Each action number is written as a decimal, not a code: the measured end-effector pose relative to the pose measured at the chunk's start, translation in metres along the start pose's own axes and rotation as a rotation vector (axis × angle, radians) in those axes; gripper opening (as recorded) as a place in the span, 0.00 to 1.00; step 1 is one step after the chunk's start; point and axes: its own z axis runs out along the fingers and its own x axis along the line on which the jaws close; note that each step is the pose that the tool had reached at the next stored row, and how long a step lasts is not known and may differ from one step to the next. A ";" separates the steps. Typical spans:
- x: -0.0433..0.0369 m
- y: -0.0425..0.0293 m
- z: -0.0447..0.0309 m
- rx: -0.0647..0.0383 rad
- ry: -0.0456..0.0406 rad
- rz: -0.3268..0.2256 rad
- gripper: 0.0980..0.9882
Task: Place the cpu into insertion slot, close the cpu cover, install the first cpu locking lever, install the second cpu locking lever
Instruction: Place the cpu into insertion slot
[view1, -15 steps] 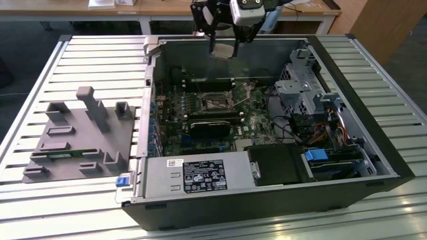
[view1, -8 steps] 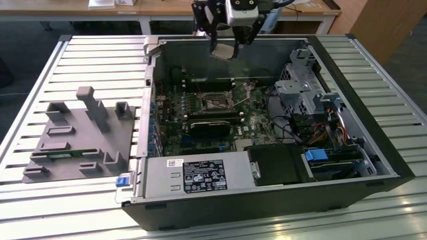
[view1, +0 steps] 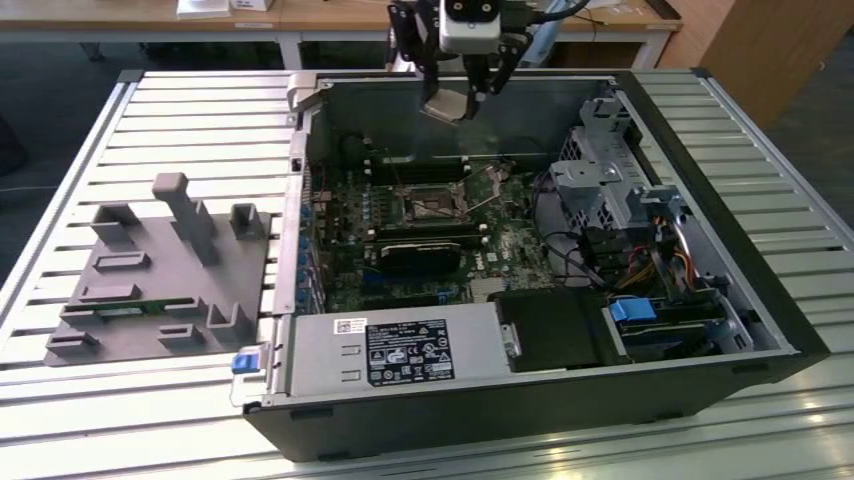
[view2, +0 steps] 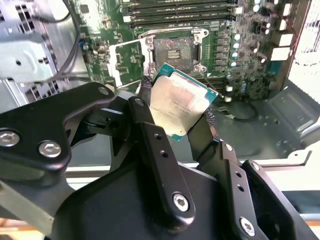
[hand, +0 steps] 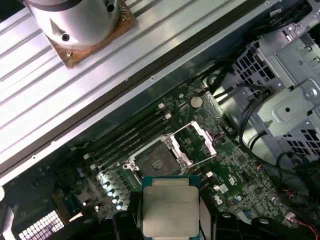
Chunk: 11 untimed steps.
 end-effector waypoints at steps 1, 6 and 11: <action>0.0000 0.0000 0.0002 0.000 -0.0015 0.016 0.50; 0.0000 -0.0001 0.0014 -0.001 -0.0088 0.094 0.50; 0.0000 -0.0002 0.0024 -0.001 -0.0160 0.169 0.50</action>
